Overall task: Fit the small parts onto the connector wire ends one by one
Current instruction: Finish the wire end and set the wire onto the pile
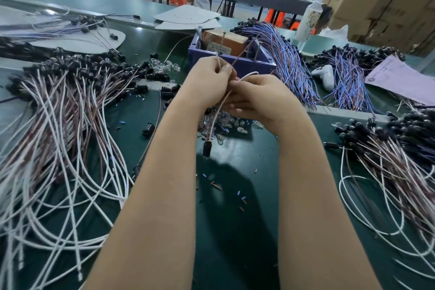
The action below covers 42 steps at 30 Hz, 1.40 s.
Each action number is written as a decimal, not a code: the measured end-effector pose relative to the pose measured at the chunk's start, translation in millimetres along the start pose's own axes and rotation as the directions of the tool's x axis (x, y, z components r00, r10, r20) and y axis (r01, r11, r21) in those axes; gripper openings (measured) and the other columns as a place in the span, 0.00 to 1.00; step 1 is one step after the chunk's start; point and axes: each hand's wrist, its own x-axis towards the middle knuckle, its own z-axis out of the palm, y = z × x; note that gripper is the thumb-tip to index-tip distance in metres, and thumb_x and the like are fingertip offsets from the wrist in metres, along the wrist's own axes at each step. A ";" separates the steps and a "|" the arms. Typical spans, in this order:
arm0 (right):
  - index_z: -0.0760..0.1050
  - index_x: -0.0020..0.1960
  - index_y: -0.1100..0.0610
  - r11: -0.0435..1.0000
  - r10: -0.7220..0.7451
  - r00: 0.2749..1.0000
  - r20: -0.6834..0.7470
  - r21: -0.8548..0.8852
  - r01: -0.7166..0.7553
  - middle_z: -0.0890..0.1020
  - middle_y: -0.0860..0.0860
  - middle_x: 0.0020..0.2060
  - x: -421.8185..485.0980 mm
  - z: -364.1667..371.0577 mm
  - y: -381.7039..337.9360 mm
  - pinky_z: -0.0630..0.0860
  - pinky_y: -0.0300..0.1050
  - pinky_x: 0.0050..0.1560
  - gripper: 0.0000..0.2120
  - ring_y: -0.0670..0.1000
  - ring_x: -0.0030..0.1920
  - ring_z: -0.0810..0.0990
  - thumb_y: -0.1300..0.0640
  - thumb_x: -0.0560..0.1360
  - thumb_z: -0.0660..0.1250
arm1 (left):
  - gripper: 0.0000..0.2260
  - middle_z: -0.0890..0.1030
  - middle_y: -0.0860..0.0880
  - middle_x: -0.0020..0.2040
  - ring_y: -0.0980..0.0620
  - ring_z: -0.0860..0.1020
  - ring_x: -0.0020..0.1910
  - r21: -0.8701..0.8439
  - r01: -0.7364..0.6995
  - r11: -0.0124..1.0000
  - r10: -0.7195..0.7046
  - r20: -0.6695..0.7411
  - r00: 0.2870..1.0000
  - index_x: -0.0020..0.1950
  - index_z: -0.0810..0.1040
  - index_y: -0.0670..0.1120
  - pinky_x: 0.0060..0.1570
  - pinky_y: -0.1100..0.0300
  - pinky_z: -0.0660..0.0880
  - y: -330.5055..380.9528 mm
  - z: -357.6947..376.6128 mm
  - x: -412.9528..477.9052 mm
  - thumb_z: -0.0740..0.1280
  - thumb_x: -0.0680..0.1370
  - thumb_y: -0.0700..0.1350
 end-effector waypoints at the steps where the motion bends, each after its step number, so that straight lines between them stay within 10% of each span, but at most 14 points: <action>1: 0.74 0.37 0.61 0.999 0.010 0.999 -0.035 -0.039 -0.011 0.82 0.55 0.28 -1.6 -3.8 -1.9 0.77 0.37 0.28 0.12 0.47 0.27 0.80 0.58 0.79 0.63 | 0.13 0.80 0.46 0.39 0.48 0.79 0.39 -0.030 0.027 0.999 -0.026 0.012 1.000 0.40 0.74 0.46 0.50 0.46 0.79 -1.2 -0.7 0.0 0.57 0.82 0.41; 6: 0.73 0.45 0.57 0.877 -0.326 0.802 -0.501 -0.477 0.059 0.78 0.52 0.40 5.8 -28.3 1.6 0.76 0.48 0.49 0.13 0.53 0.44 0.78 0.47 0.79 0.61 | 0.12 0.80 0.54 0.31 0.60 0.71 0.24 0.033 0.025 0.999 -0.031 0.170 0.985 0.41 0.74 0.47 0.30 0.64 0.69 1.5 -10.3 -2.5 0.57 0.83 0.44; 9: 0.78 0.49 0.56 0.817 -0.409 0.862 -0.300 -0.541 0.199 0.80 0.48 0.41 2.0 -27.1 -0.5 0.71 0.41 0.46 0.08 0.47 0.45 0.77 0.54 0.80 0.61 | 0.11 0.78 0.54 0.29 0.60 0.66 0.22 -0.061 0.007 0.998 0.013 0.335 0.942 0.42 0.74 0.47 0.25 0.68 0.64 8.7 -12.2 -8.7 0.58 0.83 0.43; 14: 0.77 0.44 0.55 0.984 -0.135 0.985 0.104 -0.104 0.146 0.81 0.48 0.29 -2.2 -11.1 1.7 0.77 0.39 0.35 0.12 0.46 0.30 0.80 0.56 0.82 0.58 | 0.10 0.77 0.50 0.36 0.62 0.67 0.20 -0.262 -0.026 0.965 0.033 0.022 0.999 0.42 0.76 0.45 0.22 0.70 0.64 8.5 -10.4 -2.9 0.59 0.82 0.40; 18: 0.76 0.40 0.57 0.986 -0.140 0.981 -0.134 -0.112 0.125 0.68 0.50 0.27 8.4 -15.2 8.3 0.61 0.33 0.21 0.13 0.44 0.22 0.64 0.62 0.80 0.58 | 0.09 0.73 0.47 0.37 0.58 0.65 0.23 -0.319 0.073 0.945 -0.135 -0.178 0.975 0.41 0.75 0.45 0.21 0.68 0.62 -5.4 -6.6 5.1 0.62 0.80 0.38; 25: 0.67 0.40 0.57 0.991 -0.048 0.884 -0.465 0.085 0.099 0.70 0.52 0.28 19.1 -24.9 16.4 0.67 0.33 0.21 0.12 0.44 0.17 0.67 0.65 0.80 0.52 | 0.14 0.77 0.50 0.35 0.57 0.65 0.25 -0.303 0.124 0.945 -0.217 -0.299 0.929 0.39 0.74 0.45 0.20 0.69 0.62 -10.7 -2.0 12.0 0.58 0.83 0.43; 42: 0.70 0.59 0.58 0.973 -0.207 0.884 -0.419 -0.179 0.143 0.75 0.52 0.32 28.1 -9.6 27.8 0.72 0.41 0.30 0.14 0.43 0.21 0.72 0.66 0.77 0.54 | 0.11 0.82 0.40 0.51 0.41 0.79 0.51 0.111 0.113 0.987 -0.064 -0.374 0.925 0.57 0.69 0.39 0.53 0.49 0.75 -6.3 38.4 6.2 0.52 0.81 0.42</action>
